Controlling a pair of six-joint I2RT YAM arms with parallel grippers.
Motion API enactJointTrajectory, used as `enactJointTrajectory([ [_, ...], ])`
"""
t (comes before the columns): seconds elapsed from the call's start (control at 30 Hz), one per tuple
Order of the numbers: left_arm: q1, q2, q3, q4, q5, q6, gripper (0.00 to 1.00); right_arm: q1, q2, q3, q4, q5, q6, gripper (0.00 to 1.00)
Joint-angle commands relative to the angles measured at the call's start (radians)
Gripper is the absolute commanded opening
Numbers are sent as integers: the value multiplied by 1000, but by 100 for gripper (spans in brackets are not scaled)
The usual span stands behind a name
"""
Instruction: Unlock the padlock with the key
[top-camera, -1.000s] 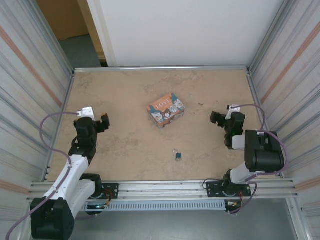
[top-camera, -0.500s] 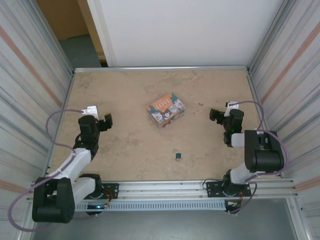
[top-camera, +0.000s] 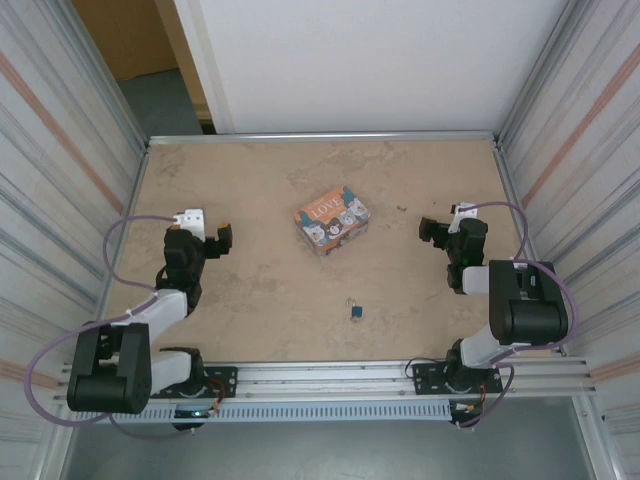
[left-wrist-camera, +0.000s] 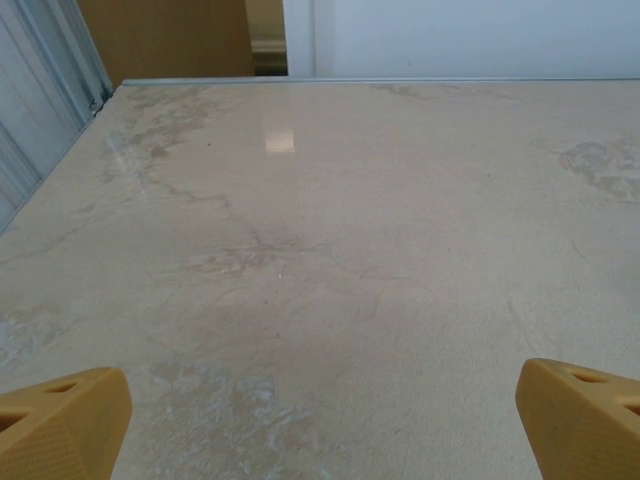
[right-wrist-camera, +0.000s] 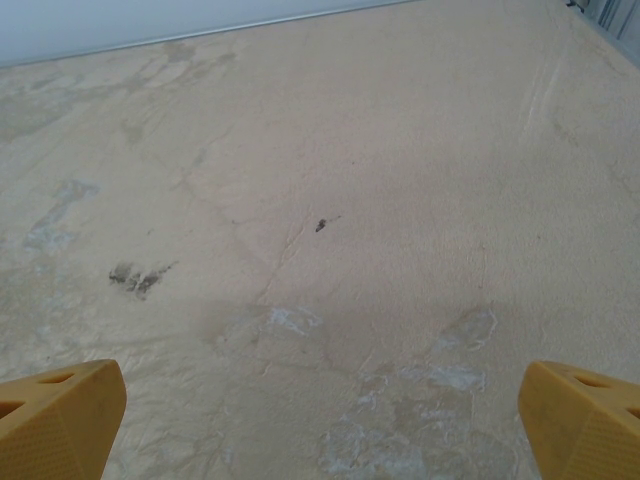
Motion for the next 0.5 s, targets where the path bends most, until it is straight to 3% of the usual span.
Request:
enactJointTrajectory([
  [0.0,8,49,-13,120,40,45,99,8,2,5,-9,16,-28,99],
  [0.23,15,167,-42,279,63,57,99,8,3,6,-9,16,-27,99],
  [0.4,16,306,-100,527,65,58,99,7,3,5,-9,16,-28,99],
  [0.47,17,296,-94,499,57,53,99,8,2,5,-8,17,-28,99],
])
